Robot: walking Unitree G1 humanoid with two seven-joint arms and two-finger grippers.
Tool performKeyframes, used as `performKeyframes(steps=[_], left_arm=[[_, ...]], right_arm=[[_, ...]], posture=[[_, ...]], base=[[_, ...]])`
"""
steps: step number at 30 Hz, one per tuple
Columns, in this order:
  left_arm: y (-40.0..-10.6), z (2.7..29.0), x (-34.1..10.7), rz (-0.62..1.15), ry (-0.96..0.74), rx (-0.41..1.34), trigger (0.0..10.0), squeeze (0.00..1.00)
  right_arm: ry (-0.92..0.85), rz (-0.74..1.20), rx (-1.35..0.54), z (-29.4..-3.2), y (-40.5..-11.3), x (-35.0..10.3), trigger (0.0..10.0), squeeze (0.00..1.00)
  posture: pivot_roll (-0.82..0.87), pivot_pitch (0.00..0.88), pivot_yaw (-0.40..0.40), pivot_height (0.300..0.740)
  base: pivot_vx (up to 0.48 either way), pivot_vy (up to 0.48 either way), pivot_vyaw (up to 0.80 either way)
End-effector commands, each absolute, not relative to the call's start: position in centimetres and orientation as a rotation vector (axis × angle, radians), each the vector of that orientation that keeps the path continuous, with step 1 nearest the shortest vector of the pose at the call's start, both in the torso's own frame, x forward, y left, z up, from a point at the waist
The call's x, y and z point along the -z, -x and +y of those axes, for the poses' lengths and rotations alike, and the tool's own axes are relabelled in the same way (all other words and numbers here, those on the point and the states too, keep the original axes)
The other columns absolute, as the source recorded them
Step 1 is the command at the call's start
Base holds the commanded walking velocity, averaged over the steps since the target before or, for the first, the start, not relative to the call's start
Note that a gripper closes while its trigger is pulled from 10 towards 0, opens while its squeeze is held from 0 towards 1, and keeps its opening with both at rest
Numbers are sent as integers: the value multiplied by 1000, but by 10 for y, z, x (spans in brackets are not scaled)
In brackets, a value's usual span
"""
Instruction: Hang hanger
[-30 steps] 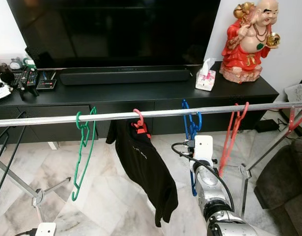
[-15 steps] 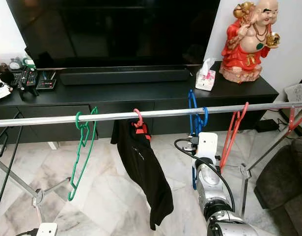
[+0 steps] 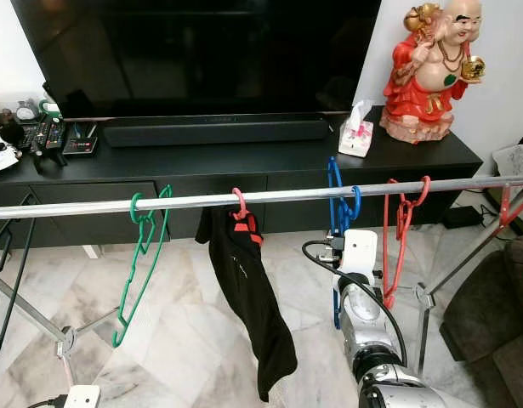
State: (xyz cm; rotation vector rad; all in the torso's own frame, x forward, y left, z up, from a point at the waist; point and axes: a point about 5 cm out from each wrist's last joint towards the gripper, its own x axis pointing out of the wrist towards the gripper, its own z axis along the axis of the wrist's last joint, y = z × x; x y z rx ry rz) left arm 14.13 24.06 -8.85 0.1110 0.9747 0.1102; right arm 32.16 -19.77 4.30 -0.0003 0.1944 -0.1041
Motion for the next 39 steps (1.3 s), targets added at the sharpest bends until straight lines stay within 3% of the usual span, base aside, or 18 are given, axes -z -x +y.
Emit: performKeyframes(steps=[1,9,25,39], left_arm=[[-140,239,90,984,-111,-101,10000,0],[-139,239,90,987,-116,-100,10000,0],[-140,237,90,986,-116,-99,10000,0],[-137,237,91,995,-117,-97,10000,0]], right_arm=[[3,203,109,-199,-320,-41,10000,0],[6,203,101,-196,-320,-41,10000,0],[10,206,100,-196,-321,-41,10000,0],[9,229,89,-192,-318,-36,10000,0]], posture=[[-25,0,-45,740],[-22,0,-44,740],[-22,0,-43,740],[-19,0,-43,740]], base=[[0,0,0],[0,0,0],[243,0,0],[0,0,0]])
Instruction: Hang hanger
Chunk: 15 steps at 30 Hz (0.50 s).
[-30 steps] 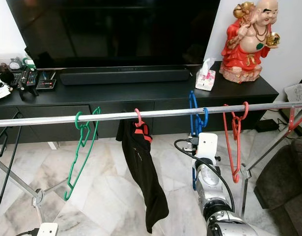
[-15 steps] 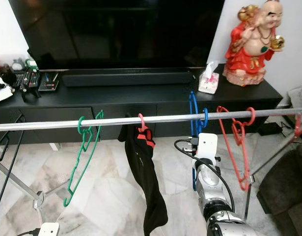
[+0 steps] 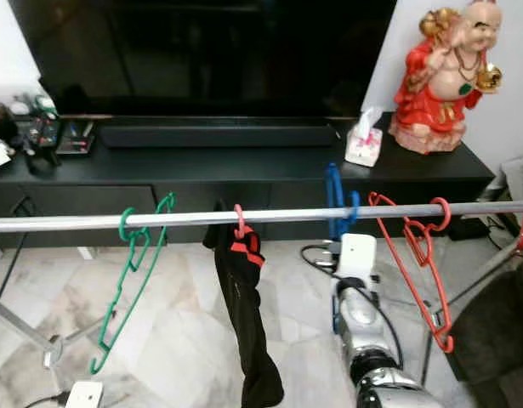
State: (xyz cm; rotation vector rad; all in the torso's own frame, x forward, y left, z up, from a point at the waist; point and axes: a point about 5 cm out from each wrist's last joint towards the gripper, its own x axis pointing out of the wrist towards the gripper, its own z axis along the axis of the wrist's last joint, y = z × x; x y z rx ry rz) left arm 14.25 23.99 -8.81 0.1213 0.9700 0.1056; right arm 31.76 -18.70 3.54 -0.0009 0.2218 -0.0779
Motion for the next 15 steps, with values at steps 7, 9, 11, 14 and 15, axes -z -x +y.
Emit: performKeyframes(steps=[7,9,11,14,15], left_arm=[[-139,235,91,990,-121,-87,10000,0],[-139,235,91,989,-130,-79,10000,0],[-139,235,91,989,-130,-78,10000,0],[-139,236,91,986,-128,-81,10000,0],[-139,236,91,986,-129,-81,10000,0]], right_arm=[[46,299,82,-191,-315,-28,10000,0],[66,333,82,-191,-313,-24,10000,0],[58,343,84,-190,-312,-22,10000,0],[76,369,84,-190,-310,-19,10000,0],[78,378,85,-190,-310,-18,10000,0]], posture=[[-16,0,-41,740],[-16,0,-40,740],[-14,0,-40,740],[-10,0,-39,740],[-9,0,-37,740]], base=[[0,0,0],[0,0,0],[0,0,0],[0,0,0],[0,0,0]])
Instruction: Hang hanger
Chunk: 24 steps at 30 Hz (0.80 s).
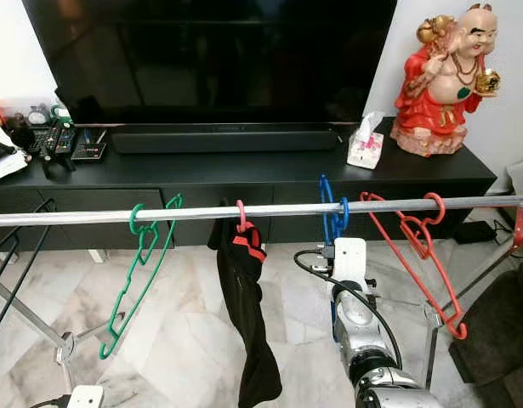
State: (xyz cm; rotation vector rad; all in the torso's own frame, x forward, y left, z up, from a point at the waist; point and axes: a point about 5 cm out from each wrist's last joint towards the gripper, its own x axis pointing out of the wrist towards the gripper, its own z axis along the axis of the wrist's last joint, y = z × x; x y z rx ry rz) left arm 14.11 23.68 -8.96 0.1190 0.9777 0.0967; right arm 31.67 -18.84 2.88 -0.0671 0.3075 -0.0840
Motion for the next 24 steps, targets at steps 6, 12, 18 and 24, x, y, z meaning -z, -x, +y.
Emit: performKeyframes(steps=[6,12,18,24], left_arm=[[-138,237,91,988,-133,-80,10000,0],[-141,236,90,982,-138,-77,10000,0],[-141,235,90,981,-148,-63,10000,0],[-139,234,91,989,-149,-57,10000,0]], right_arm=[[81,397,92,-190,-310,-17,10000,0],[72,376,91,-190,-315,-23,10000,0],[81,389,94,-190,-315,-22,10000,0],[99,514,147,-191,-299,-2,10000,0]], posture=[[-8,0,-36,740],[-2,0,-36,740],[-2,0,-36,740],[-3,0,-28,740]], base=[[0,0,0],[0,0,0],[0,0,0],[0,0,0]])
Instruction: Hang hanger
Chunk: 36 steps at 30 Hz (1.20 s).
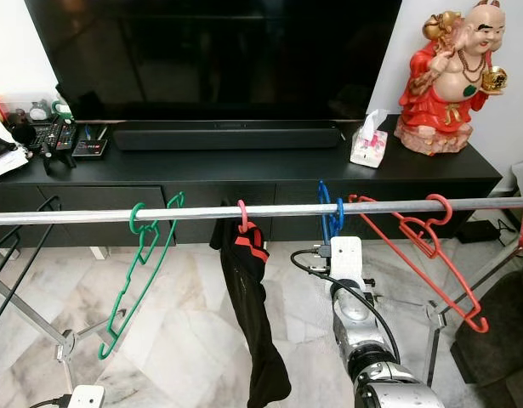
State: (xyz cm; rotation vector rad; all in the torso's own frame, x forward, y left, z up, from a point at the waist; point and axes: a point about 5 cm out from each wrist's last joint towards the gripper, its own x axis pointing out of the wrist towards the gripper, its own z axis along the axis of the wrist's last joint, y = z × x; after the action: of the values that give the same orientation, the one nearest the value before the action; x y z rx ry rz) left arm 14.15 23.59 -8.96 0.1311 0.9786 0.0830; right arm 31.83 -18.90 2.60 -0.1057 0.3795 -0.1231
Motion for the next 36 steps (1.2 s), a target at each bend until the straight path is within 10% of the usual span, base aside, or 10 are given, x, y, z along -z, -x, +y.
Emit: performKeyframes(steps=[1,16,19,28,31,34,36], left_arm=[[-139,235,91,989,-149,-57,10000,0],[-141,232,91,987,-149,-51,10000,0],[-140,231,91,988,-144,-53,10000,0],[-137,232,92,997,-147,-52,10000,0],[-136,232,92,998,-146,-52,10000,0],[-136,231,93,998,-144,-53,10000,0],[-136,231,93,997,-144,-54,10000,0]], right_arm=[[95,519,153,-192,-298,0,10000,0],[80,450,130,-189,-305,-10,10000,0],[74,446,124,-187,-304,-9,10000,173],[73,437,126,-187,-304,-9,10000,184],[73,436,124,-187,-304,-9,10000,251],[72,430,124,-187,-304,-10,10000,651],[71,429,125,-187,-304,-10,10000,659]], posture=[[-3,0,-27,740],[-7,0,-33,740],[-7,0,-36,740],[-9,0,-37,740],[-10,0,-38,740],[-12,0,-37,740],[-12,0,-37,740]], base=[[0,0,0],[0,0,0],[0,0,0],[0,0,0],[0,0,0],[0,0,0],[0,0,0]])
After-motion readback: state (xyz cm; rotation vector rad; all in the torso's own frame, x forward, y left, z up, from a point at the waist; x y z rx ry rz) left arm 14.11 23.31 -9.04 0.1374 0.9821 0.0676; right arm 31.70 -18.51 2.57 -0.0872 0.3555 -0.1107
